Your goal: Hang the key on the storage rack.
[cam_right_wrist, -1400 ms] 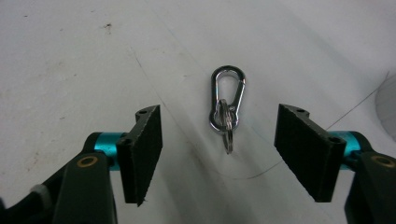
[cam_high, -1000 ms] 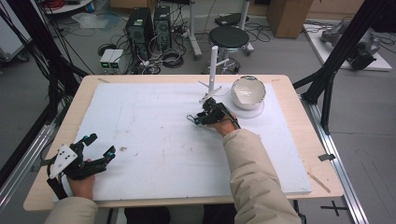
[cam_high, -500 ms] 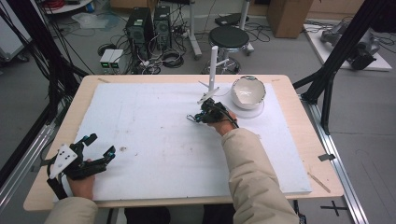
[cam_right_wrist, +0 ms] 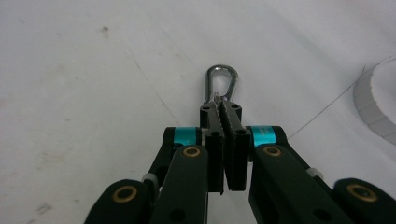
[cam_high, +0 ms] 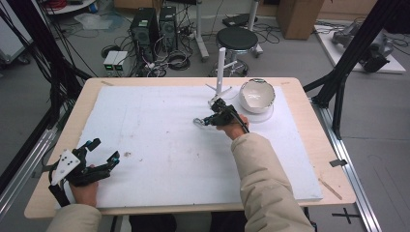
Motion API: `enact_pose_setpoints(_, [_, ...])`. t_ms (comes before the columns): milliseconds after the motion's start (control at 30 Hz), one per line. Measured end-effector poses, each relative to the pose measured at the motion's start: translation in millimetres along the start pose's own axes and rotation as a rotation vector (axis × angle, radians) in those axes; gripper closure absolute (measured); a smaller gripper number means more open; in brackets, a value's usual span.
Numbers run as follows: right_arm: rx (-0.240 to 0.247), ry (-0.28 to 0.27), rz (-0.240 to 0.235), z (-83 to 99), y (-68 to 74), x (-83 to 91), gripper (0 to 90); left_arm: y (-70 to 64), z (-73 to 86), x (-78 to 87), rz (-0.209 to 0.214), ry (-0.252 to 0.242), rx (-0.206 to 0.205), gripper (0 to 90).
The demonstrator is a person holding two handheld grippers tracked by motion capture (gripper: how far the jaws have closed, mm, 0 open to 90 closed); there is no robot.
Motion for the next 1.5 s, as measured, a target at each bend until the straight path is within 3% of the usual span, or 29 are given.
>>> enact_pose_setpoints(333, [-0.016, -0.075, -0.015, -10.8, 5.2, 38.5, 89.4, -0.3, -0.5, 0.0, -0.002, -0.006, -0.004, 14.4])
enact_pose_setpoints(567, [-0.023, -0.206, -0.013, -29.3, 4.2, 87.2, 89.4, -0.3, -0.5, -0.1, -0.003, -0.006, -0.004, 14.4])
enact_pose_setpoints(667, [-0.026, -0.232, -0.014, -33.8, 2.0, 99.5, 89.4, -0.2, -0.3, 0.0, -0.003, -0.004, -0.002, 14.4])
enact_pose_setpoints(767, [-0.039, -0.299, -0.018, -45.3, -2.4, 122.7, 89.4, -0.1, -0.2, 0.0, -0.002, -0.002, -0.001, 14.4])
enact_pose_setpoints(967, [-0.041, -0.341, -0.01, -59.5, -14.0, 143.2, 89.4, -0.1, -0.3, -0.1, -0.001, -0.004, 0.0, 14.4])
enact_pose_setpoints(1233, [-0.042, -0.336, 0.002, -67.9, -27.5, 144.0, 89.3, -0.1, -0.2, 0.0, 0.0, -0.003, 0.0, 14.4])
enact_pose_setpoints(1500, [-0.086, -0.329, 0.01, -66.0, -45.5, 132.9, 89.4, 0.3, -0.4, -0.1, -0.001, -0.005, 0.0, 14.4])
Point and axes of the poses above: each handheld gripper's, and its own axes: x roughly backward along the jaws, z roughly out of its underside, y roughly to its left, the point moved 10 cm from there along -x, roughly forward along the jaws, and after that the axes turned 7 degrees about y, right-handed, at the moved point
